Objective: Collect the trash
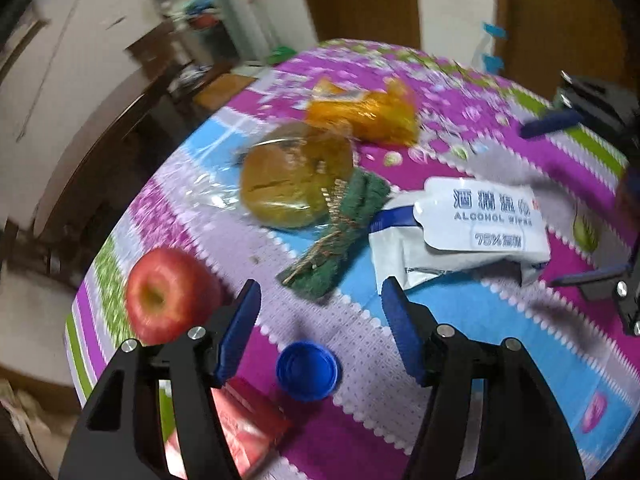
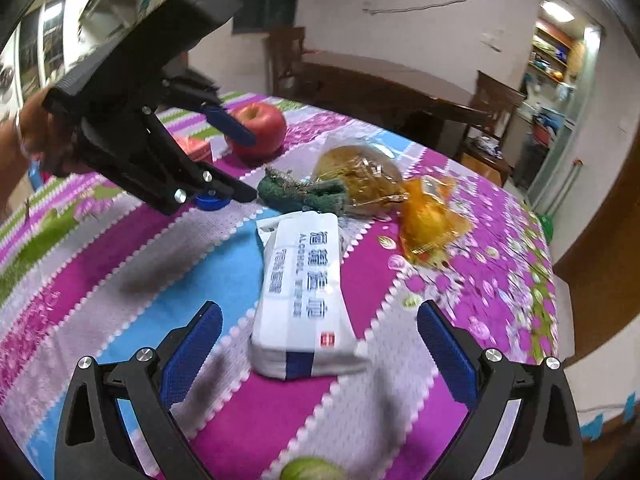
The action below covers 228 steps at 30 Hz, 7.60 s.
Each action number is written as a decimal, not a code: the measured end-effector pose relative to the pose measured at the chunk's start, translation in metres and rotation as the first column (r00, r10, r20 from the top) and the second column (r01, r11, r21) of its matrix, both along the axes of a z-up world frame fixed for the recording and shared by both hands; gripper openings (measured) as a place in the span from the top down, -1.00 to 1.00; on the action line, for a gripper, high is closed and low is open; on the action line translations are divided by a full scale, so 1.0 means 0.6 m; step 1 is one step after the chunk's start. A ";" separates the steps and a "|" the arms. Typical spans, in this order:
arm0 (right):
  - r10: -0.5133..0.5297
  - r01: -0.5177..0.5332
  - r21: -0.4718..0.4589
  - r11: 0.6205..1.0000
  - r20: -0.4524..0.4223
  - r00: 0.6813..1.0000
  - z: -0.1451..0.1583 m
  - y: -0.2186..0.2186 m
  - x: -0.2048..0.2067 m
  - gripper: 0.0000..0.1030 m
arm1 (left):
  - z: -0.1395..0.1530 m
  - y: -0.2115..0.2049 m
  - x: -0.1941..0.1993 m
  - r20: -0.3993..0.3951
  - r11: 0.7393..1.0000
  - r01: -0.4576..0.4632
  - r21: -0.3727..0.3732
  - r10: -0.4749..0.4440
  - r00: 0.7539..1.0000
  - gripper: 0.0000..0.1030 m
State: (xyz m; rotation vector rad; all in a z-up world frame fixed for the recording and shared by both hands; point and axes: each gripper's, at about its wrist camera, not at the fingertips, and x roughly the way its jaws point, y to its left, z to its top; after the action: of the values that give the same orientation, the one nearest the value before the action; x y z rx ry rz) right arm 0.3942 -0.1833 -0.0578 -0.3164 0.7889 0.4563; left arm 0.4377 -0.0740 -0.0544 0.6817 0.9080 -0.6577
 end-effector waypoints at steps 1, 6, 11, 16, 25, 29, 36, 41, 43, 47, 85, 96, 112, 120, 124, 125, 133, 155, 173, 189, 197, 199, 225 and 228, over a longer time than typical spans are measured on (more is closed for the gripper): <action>0.001 -0.001 -0.010 1.000 -0.006 1.000 -0.006 0.002 0.012 -0.89 | -0.008 -0.005 0.005 0.003 1.000 0.009 0.020 -0.009 1.000 -0.17; 0.005 -0.004 0.012 1.000 -0.051 0.999 -0.029 0.002 0.048 -0.86 | -0.035 -0.021 0.036 -0.009 0.998 0.020 0.064 -0.019 1.000 -0.17; 0.021 -0.020 0.012 1.000 -0.116 0.993 -0.054 0.005 0.076 -0.42 | -0.047 -0.043 0.038 0.009 0.994 0.080 0.079 -0.081 0.997 -0.16; 0.046 -0.040 0.048 0.998 -0.138 0.989 -0.062 -0.002 0.069 -0.03 | -0.051 -0.044 0.022 0.008 0.990 0.131 0.057 -0.131 0.991 0.61; -0.014 0.016 0.022 1.000 -0.112 0.994 -0.052 -0.037 -0.001 0.07 | -0.009 -0.027 -0.043 0.087 0.996 0.074 -0.057 -0.069 0.994 0.69; -0.098 0.106 0.059 0.993 -0.123 0.988 -0.034 -0.079 -0.054 0.07 | 0.026 -0.020 -0.105 0.129 0.993 -0.026 -0.112 0.040 0.991 0.68; -0.241 0.261 0.179 0.949 -0.129 0.962 0.018 -0.112 -0.192 0.07 | 0.059 -0.009 -0.217 0.150 0.941 -0.265 -0.212 0.299 0.942 0.68; -0.299 0.309 0.200 0.930 -0.079 0.951 0.043 -0.099 -0.279 0.07 | 0.059 -0.012 -0.303 0.173 0.898 -0.354 -0.263 0.404 0.898 0.68; -0.334 0.342 0.224 0.913 -0.071 0.940 0.046 -0.098 -0.312 0.07 | 0.058 -0.014 -0.334 0.169 0.882 -0.373 -0.290 0.430 0.887 0.68; -0.390 0.397 0.282 0.873 -0.081 0.917 0.046 -0.104 -0.355 0.07 | 0.052 -0.020 -0.386 0.148 0.854 -0.405 -0.328 0.470 0.870 0.68; -0.673 0.625 0.314 0.715 0.066 0.737 0.153 -0.340 -0.523 0.06 | 0.126 -0.286 -0.450 0.217 0.909 -0.185 -0.373 0.279 0.935 0.68; -0.783 0.755 0.245 0.608 0.030 0.621 0.165 -0.520 -0.535 0.06 | 0.120 -0.430 -0.443 0.243 0.946 -0.074 -0.316 0.156 0.957 0.68; -0.831 0.843 0.090 0.531 -0.141 0.538 0.101 -0.696 -0.497 0.06 | 0.051 -0.603 -0.407 0.147 0.983 0.053 -0.174 -0.027 0.989 0.68; -0.823 0.858 0.024 0.513 -0.271 0.500 0.039 -0.718 -0.473 0.06 | 0.016 -0.650 -0.375 -0.044 0.976 0.165 -0.142 -0.173 0.984 0.68; -0.809 0.856 0.042 0.514 -0.309 0.501 0.022 -0.716 -0.467 0.06 | 0.006 -0.656 -0.367 -0.091 0.974 0.170 -0.150 -0.184 0.979 0.68; -0.805 0.857 0.048 0.514 -0.319 0.500 0.018 -0.717 -0.464 0.06 | 0.003 -0.656 -0.368 -0.094 0.974 0.172 -0.148 -0.187 0.978 0.68; -0.813 0.860 0.072 0.506 -0.293 0.503 0.029 -0.707 -0.451 -0.38 | -0.006 -0.650 -0.373 -0.082 0.977 0.152 -0.146 -0.165 0.983 -0.19; -0.837 0.847 0.182 0.499 -0.154 0.526 0.059 -0.659 -0.551 -0.79 | 0.020 -0.609 -0.430 0.065 0.967 0.167 -0.194 -0.158 0.985 -0.31; -0.925 0.970 0.116 0.215 0.343 0.164 0.098 -0.482 -0.777 -0.91 | 0.065 -0.442 -0.569 0.195 0.833 0.250 -0.493 -0.173 0.965 -0.89; -0.918 0.951 0.193 0.242 0.363 0.160 0.082 -0.350 -0.885 -0.91 | 0.052 -0.342 -0.701 0.291 0.793 0.235 -0.561 -0.077 0.954 -0.90; -0.904 0.947 0.179 0.266 0.389 0.181 0.086 -0.329 -0.886 -0.91 | 0.039 -0.336 -0.716 0.299 0.808 0.233 -0.541 -0.074 0.951 -0.89; -0.904 0.945 0.182 0.272 0.384 0.186 0.085 -0.333 -0.882 -0.91 | 0.037 -0.334 -0.715 0.295 0.811 0.224 -0.540 -0.067 0.953 -0.89; -0.872 0.933 0.156 0.324 0.432 0.231 0.089 -0.331 -0.899 -0.91 | 0.043 -0.315 -0.692 0.208 0.822 0.145 -0.550 -0.033 0.977 -0.90; -0.874 0.932 0.158 0.328 0.424 0.236 0.088 -0.334 -0.899 -0.91 | 0.041 -0.322 -0.693 0.181 0.820 0.155 -0.551 -0.064 0.981 -0.89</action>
State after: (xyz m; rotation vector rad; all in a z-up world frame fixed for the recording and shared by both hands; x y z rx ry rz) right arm -0.1451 -0.3835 -0.0047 -0.0131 0.4158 -0.8227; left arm 0.0221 -0.2671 -0.0299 0.2429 0.4858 -0.9148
